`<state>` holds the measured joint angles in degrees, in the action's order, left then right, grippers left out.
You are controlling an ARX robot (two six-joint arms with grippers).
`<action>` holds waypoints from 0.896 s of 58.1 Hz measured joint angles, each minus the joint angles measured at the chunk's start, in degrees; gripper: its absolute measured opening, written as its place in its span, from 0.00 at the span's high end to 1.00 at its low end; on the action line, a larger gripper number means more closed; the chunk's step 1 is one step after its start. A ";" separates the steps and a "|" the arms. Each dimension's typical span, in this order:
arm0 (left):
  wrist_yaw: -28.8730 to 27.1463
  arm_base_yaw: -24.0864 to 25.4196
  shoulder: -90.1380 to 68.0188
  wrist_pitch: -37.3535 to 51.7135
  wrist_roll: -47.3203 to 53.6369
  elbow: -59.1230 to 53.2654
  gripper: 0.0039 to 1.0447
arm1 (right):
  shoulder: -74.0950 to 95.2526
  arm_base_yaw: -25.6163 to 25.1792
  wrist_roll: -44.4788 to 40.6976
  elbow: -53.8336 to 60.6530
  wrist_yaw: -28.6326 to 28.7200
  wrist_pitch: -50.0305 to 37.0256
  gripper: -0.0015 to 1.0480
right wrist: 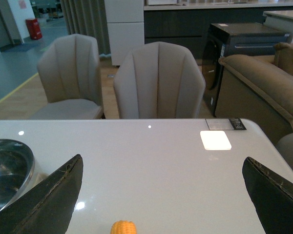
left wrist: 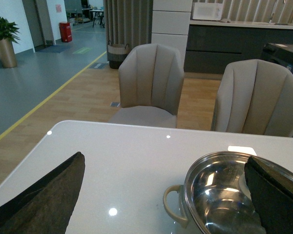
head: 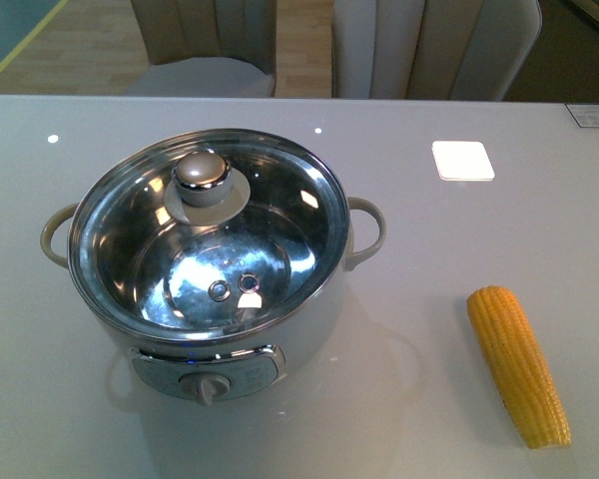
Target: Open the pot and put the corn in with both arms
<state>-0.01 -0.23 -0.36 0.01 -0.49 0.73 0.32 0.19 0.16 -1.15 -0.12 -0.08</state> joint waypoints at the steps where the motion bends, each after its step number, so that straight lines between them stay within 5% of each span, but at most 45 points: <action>1: 0.00 0.00 0.00 0.00 0.00 0.00 0.07 | 0.00 0.00 0.00 0.00 0.00 0.00 0.08; 45: 0.00 0.00 0.00 0.00 0.00 0.00 0.07 | 0.00 0.00 0.00 0.00 0.00 0.00 0.08; 52: 4.66 0.15 -9.86 -13.07 -5.05 5.92 0.07 | 0.00 0.00 0.00 0.00 0.04 0.00 0.08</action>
<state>4.64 -0.08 -10.22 -13.06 -5.54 6.66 0.32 0.19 0.16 -1.15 -0.08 -0.08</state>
